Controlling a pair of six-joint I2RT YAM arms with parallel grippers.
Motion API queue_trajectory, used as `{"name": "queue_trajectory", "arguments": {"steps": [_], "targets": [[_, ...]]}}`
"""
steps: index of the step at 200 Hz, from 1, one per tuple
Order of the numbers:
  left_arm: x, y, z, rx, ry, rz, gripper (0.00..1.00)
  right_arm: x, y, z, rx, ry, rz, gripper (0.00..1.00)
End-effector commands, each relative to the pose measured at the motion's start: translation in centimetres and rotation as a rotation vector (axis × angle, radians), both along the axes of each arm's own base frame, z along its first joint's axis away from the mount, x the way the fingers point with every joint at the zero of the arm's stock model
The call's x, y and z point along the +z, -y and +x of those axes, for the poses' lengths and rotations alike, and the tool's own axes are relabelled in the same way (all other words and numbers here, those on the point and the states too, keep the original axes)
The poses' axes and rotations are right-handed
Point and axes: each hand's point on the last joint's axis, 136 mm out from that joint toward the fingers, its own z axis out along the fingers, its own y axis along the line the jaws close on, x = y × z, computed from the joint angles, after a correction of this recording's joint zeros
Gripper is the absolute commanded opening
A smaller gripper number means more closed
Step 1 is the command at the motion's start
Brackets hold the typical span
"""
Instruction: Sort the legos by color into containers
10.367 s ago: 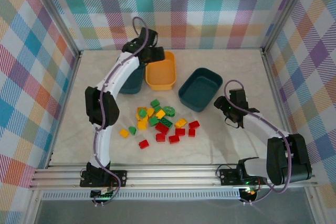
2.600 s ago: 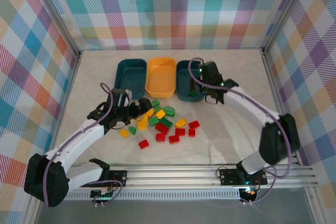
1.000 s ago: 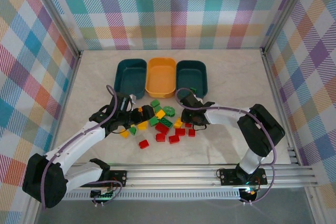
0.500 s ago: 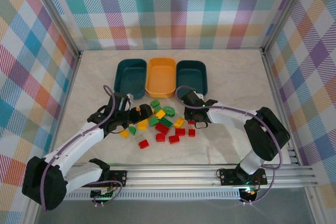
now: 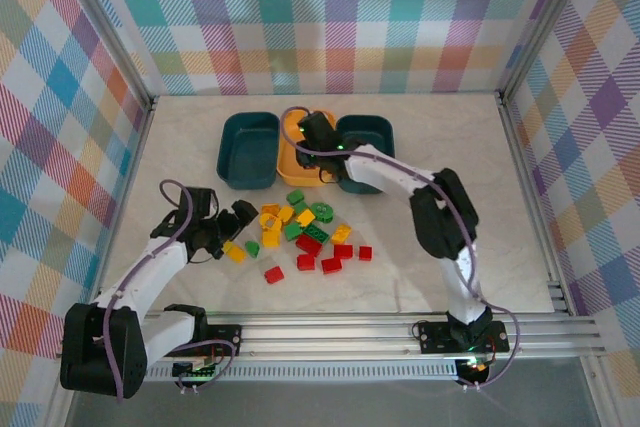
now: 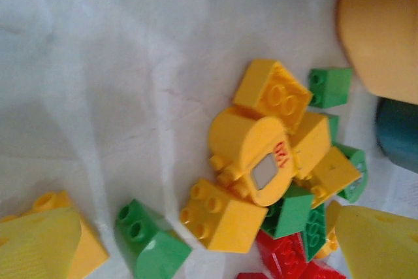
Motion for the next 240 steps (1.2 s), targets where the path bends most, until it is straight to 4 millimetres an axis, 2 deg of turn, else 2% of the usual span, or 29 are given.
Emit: {"name": "queue_trajectory", "arguments": {"steps": [1, 30, 57, 70, 99, 126, 138, 146, 169, 217, 240], "targets": [[-0.9, -0.5, -1.3, 0.061, -0.059, -0.018, 1.0, -1.4, -0.6, 1.2, 0.079, -0.02, -0.099, 0.25], [-0.2, -1.9, -2.5, 0.16, -0.082, 0.015, 1.0, -2.9, -1.4, 2.8, 0.11, -0.046, -0.136, 0.29], [1.3, -3.3, -3.4, 0.223, -0.07, 0.061, 1.0, -3.9, -1.7, 3.4, 0.12, -0.069, -0.153, 0.39], [2.0, -3.8, -3.9, 0.25, -0.069, 0.079, 1.0, -3.8, -1.9, 3.5, 0.123, -0.07, -0.153, 0.44], [2.1, -3.9, -4.8, 0.291, -0.094, 0.055, 1.0, -2.2, -1.9, 3.7, 0.124, -0.042, -0.141, 0.5], [1.8, -3.5, -5.0, 0.285, -0.112, 0.032, 1.0, 0.5, -1.5, 3.4, 0.125, 0.0, -0.125, 0.51], [1.4, -3.3, -5.1, 0.286, -0.126, 0.032, 1.0, 1.5, -1.0, 2.6, 0.12, 0.012, -0.107, 0.52], [1.0, -3.2, -5.3, 0.289, -0.138, 0.037, 1.0, 2.8, -0.7, 1.9, 0.12, 0.032, -0.079, 0.53], [-0.2, -3.5, -5.9, 0.319, -0.181, 0.071, 0.96, 4.4, 0.9, -1.1, 0.118, 0.049, -0.016, 0.54], [-1.4, -3.6, -6.3, 0.361, -0.308, 0.165, 0.78, 4.3, 6.0, -6.7, 0.059, 0.04, 0.032, 0.55], [-2.6, -3.1, -5.9, 0.359, -0.372, 0.169, 0.75, 4.1, 8.1, -8.8, 0.034, 0.033, 0.037, 0.55]]}}
